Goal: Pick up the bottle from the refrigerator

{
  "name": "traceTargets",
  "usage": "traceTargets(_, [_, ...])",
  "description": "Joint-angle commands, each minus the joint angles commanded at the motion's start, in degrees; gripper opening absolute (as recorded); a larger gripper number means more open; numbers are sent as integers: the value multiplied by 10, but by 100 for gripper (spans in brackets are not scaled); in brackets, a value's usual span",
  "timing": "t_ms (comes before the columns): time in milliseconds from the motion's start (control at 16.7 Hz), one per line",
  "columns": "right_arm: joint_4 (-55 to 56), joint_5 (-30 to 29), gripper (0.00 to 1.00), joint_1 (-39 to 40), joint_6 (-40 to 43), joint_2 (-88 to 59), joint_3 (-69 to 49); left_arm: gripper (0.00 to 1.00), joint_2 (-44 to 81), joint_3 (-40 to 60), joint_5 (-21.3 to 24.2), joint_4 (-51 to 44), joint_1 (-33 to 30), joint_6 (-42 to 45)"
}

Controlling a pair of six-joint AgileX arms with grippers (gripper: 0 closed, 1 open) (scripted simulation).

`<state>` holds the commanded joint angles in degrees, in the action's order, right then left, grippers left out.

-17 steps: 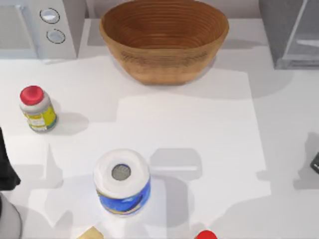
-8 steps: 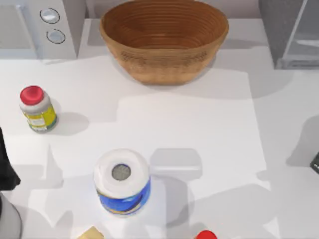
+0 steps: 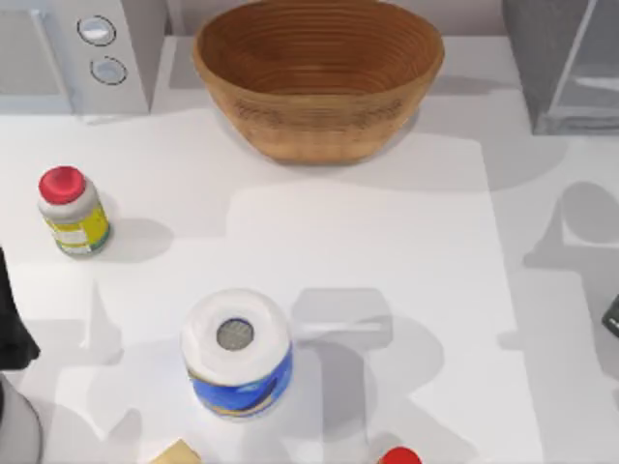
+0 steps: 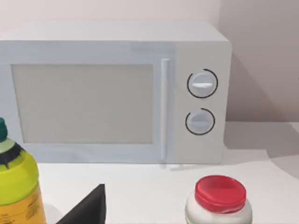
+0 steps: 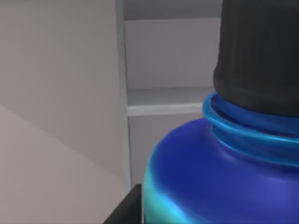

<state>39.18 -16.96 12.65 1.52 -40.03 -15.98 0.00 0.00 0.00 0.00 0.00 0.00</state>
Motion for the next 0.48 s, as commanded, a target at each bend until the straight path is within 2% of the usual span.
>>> traceTargets(480, [171, -86, 0, 87, -9, -202, -57, 100, 0, 0, 0, 0, 0, 0])
